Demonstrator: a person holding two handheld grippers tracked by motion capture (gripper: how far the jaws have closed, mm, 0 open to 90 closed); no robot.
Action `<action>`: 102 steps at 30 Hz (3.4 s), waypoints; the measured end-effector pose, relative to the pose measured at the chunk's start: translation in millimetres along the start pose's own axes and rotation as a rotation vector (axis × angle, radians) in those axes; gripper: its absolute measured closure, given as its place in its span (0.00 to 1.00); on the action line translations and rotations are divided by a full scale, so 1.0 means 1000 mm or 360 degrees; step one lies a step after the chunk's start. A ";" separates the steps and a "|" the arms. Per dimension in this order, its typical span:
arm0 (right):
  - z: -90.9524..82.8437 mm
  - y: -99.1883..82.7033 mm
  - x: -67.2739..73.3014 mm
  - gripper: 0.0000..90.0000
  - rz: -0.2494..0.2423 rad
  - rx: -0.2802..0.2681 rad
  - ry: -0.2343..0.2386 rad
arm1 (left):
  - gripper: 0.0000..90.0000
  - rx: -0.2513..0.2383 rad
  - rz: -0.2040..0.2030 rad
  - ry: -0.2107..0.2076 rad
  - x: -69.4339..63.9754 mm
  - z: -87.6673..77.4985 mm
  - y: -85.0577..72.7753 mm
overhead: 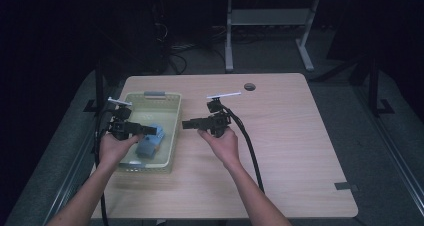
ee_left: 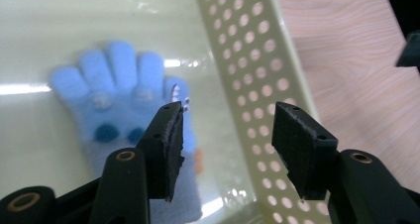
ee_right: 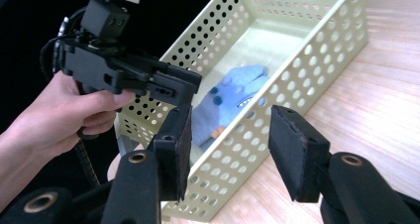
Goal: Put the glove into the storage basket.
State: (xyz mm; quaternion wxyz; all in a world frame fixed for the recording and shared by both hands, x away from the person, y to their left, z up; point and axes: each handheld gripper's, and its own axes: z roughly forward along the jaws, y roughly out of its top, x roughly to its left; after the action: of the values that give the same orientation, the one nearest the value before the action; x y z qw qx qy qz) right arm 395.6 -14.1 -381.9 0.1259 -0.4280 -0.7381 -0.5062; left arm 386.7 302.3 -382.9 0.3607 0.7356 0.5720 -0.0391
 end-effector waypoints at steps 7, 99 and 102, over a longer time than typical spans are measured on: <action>-0.011 0.000 -0.005 0.56 0.0013 -0.0007 -0.0022 | 0.47 -0.0067 0.0040 -0.0076 -0.010 -0.003 0.002; -0.169 -0.057 -0.076 0.38 0.0229 -0.0303 -0.0192 | 0.31 -0.0120 0.0335 -0.0471 -0.142 0.066 0.013; -0.175 -0.062 -0.079 0.38 0.0248 -0.0314 -0.0207 | 0.31 -0.0116 0.0346 -0.0478 -0.146 0.069 0.012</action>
State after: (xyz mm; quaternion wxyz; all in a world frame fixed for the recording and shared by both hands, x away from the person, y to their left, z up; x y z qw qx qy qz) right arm 353.0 -211.5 -390.3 0.0739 -0.5262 -0.6559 -0.5361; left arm 371.1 143.0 -359.1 0.4706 0.7654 0.4300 -0.0885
